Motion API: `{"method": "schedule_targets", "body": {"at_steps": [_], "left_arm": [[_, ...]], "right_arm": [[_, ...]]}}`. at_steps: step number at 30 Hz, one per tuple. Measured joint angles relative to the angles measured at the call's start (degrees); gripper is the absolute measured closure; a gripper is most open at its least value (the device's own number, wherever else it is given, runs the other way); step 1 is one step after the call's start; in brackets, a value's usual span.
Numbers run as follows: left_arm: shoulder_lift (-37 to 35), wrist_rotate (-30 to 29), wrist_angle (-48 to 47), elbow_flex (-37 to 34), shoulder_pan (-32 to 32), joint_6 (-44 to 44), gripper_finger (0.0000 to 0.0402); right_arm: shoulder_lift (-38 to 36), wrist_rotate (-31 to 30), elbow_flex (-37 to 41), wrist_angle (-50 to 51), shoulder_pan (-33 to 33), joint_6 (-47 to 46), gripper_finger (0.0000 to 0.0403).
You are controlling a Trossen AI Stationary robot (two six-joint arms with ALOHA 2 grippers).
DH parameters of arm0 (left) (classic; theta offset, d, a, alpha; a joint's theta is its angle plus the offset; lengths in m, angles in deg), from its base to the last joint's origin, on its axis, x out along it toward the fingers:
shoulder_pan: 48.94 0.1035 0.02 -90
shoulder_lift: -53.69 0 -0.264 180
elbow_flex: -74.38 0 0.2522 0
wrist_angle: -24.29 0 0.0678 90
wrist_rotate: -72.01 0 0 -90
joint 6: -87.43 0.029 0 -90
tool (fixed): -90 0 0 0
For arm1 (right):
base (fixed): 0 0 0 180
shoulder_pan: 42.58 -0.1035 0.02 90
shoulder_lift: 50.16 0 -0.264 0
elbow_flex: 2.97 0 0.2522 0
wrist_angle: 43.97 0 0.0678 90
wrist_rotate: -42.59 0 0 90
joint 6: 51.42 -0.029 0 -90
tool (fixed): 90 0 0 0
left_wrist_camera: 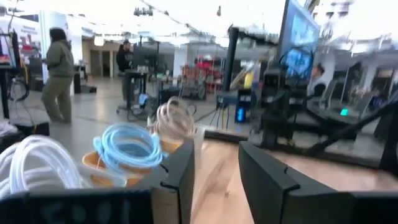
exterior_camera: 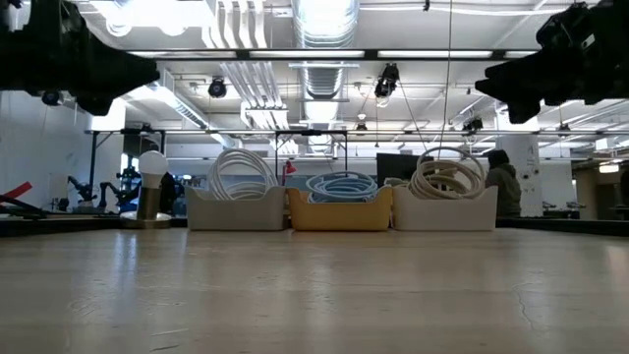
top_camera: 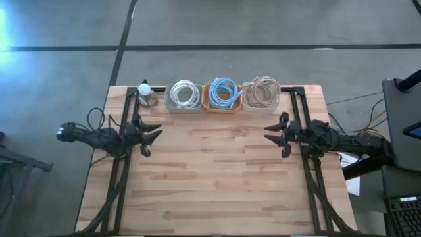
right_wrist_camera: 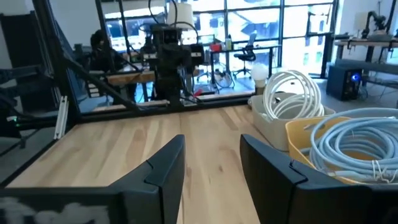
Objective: Pick & Place USB Port
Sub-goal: Return to Home Position
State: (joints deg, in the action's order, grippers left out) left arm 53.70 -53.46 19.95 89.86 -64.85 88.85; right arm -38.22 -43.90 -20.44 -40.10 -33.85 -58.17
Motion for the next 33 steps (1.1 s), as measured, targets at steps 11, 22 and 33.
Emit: {"method": "schedule_targets", "body": {"at_steps": [11,22,33], "left_arm": [[0.0,-0.13,-3.37,-0.88,0.01,-0.52,0.0284],[0.01,-0.47,-5.11,-1.18,0.01,-1.64,0.0284],[0.57,-0.45,-5.31,-1.25,0.01,-1.67,0.0284]], "right_arm": [[-7.71,-0.04,3.22,0.62,0.0,0.94,0.0246],[-6.14,-0.13,3.2,3.89,0.0,-4.04,0.0259],[-5.84,-0.2,3.2,3.89,0.0,-2.53,0.026]]}}
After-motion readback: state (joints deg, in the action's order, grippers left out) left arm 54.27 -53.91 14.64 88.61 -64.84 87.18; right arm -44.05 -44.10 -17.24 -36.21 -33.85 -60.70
